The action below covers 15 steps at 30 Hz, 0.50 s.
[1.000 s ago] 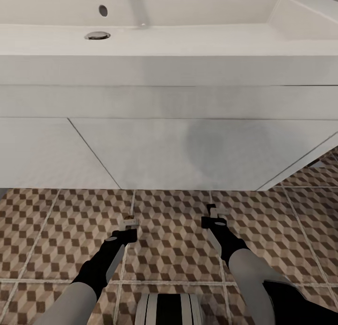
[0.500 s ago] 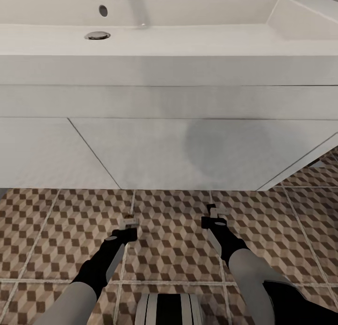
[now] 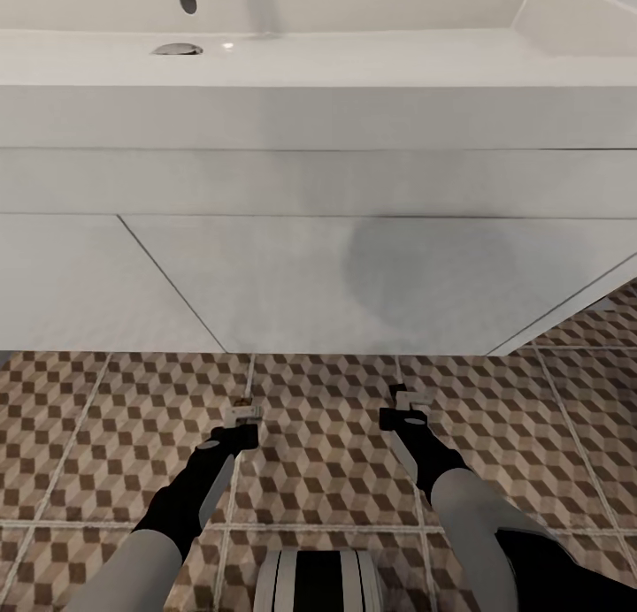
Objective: Take the four mousetraps from the cabinet in the bathroom and place them on the bathroom floor. Make sure all four end up on the same floor surface, and ensure that at least two of them are either under or directly next to the same bathroom sink.
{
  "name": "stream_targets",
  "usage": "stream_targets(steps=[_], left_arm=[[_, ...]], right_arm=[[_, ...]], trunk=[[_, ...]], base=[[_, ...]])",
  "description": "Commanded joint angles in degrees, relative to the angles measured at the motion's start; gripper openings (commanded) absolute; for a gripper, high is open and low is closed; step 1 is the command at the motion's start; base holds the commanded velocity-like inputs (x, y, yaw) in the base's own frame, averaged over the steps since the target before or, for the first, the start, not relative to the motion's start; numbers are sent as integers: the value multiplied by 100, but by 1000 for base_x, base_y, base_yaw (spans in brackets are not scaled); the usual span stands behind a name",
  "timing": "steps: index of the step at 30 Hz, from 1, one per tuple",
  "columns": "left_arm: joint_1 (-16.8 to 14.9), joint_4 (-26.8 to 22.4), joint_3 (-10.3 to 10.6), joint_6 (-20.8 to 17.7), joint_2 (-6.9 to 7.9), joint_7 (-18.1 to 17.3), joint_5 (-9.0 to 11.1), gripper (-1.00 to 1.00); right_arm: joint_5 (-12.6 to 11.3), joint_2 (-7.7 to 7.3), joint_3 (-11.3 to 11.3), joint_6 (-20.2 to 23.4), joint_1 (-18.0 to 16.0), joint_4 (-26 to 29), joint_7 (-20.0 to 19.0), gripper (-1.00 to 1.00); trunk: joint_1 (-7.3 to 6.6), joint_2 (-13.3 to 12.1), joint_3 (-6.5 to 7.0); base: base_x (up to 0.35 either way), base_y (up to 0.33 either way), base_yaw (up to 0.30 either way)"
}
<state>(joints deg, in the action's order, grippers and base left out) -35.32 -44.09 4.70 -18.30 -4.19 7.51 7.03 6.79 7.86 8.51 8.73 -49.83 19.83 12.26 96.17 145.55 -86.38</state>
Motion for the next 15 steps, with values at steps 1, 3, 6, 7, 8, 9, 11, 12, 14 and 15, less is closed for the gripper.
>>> stream_targets(steps=[1, 3, 6, 7, 8, 9, 11, 12, 14, 15], left_arm=[[-1, -13, 24, -25, 3, 50, 59, -100], [-1, -25, 25, -25, 2, 49, 57, -100], [-1, -29, 33, -21, 4, 66, 39, -100], [-1, -27, 38, -20, 3, 77, 32, -100], [-1, -15, 45, -10, 4, 92, 17, -100], [-1, -4, 49, 3, 5, 96, 10, -100], [-4, 27, 60, 35, 1, 103, -3, -100], [-5, 37, 63, 43, -1, 104, -6, -100], [-16, 56, 71, 59, -27, 104, -11, -100], [-26, 64, 73, 62, -46, 103, -14, -100]], right_arm=[[51, 5, 28, 41, 0, 12, 4, -100], [55, 5, 23, 41, 0, 12, 4, -100], [65, 5, 19, 39, 0, 12, 4, -100], [67, 5, 17, 39, 0, 12, 4, -100], [72, 5, 13, 40, 0, 12, 4, -100], [75, 7, 10, 38, 0, 12, 4, -100], [84, 11, 3, 35, 0, 12, 4, -100], [86, 11, 1, 35, 0, 12, 4, -100], [92, 5, -3, 33, 0, 12, 4, -100], [96, 2, -4, 33, 0, 12, 4, -100]], trunk=[[-1, 1, -4], [-1, 1, -4], [-1, 1, -4], [-1, 1, -4], [-1, 1, -4], [-1, 1, -4], [-1, 1, -4], [-1, 1, -4], [-1, 1, -4], [-1, 1, -4]], base=[[0, 0, 0], [0, 0, 0], [0, 0, 0], [0, 0, 0], [0, 0, 0], [0, 0, 0], [0, 0, 0], [0, 0, 0], [0, 0, 0], [0, 0, 0]])
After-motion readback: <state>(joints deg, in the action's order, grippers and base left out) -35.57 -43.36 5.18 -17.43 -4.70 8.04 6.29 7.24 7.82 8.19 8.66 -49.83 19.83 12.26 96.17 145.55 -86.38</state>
